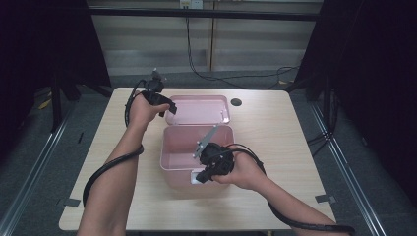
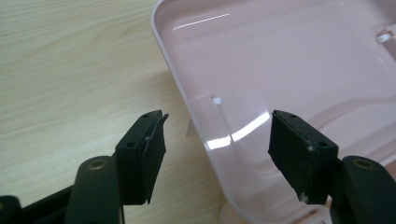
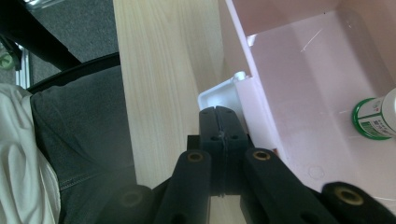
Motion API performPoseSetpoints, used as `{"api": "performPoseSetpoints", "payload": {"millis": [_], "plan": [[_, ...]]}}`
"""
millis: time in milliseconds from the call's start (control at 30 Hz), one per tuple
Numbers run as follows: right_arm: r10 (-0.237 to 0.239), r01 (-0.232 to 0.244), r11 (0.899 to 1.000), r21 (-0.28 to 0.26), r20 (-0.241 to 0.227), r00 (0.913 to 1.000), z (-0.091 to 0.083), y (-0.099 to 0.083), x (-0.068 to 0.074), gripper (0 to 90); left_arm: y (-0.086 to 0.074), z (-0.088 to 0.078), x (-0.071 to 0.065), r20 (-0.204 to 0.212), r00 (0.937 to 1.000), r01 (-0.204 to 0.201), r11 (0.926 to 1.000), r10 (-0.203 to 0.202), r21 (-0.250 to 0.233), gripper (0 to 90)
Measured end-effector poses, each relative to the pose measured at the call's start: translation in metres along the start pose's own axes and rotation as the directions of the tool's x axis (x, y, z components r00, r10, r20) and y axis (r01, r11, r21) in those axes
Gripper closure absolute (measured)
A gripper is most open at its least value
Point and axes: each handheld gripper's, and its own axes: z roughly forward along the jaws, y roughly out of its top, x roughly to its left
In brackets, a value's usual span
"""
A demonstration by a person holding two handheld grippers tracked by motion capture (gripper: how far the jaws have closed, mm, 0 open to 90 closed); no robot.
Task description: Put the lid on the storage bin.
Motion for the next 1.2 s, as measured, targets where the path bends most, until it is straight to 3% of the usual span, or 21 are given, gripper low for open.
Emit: {"api": "performPoseSetpoints", "payload": {"millis": [167, 267, 333, 400, 500, 833, 1200], "plan": [[0.005, -0.005, 1.0, -0.013, -0.014, 0.9999, 0.0, -0.001, -0.002, 90.0, 0.006, 0.007, -0.001, -0.04, 0.9992, 0.002, 1.0, -0.002, 0.004, 38.6], [-0.009, 0.009, 1.0, -0.023, -0.02, 0.9998, 0.0, -0.002, -0.003, 90.0, 0.01, 0.01, -0.001, -0.044, 0.9986, 0.028, 0.9996, -0.028, 0.001, 41.7], [0.005, -0.006, 1.0, -0.025, -0.039, 0.9992, 0.001, -0.003, -0.004, 90.0, 0.013, 0.011, 0.0, -0.062, 0.9976, 0.031, 0.9995, -0.031, -0.005, 43.3], [0.017, -0.018, 0.999, -0.032, -0.054, 0.9984, 0.002, -0.003, -0.006, 90.0, 0.015, 0.013, 0.001, -0.05, 0.9971, 0.057, 0.9983, -0.058, -0.013, 44.4], [0.016, -0.018, 0.999, -0.031, -0.064, 0.9978, 0.002, -0.004, -0.007, 90.0, 0.018, 0.016, 0.003, -0.058, 0.9962, 0.065, 0.9979, -0.065, -0.009, 49.0], [0.013, -0.013, 1.0, -0.009, -0.053, 0.9985, 0.002, 0.0, -0.005, 90.0, 0.022, 0.031, 0.007, -0.066, 0.993, 0.098, 0.9952, -0.098, 0.004, 58.5], [0.015, -0.015, 1.0, 0.007, -0.047, 0.9988, 0.002, 0.001, -0.003, 90.0, 0.024, 0.037, 0.01, -0.086, 0.9868, 0.138, 0.9904, -0.137, 0.004, 74.0]]}}
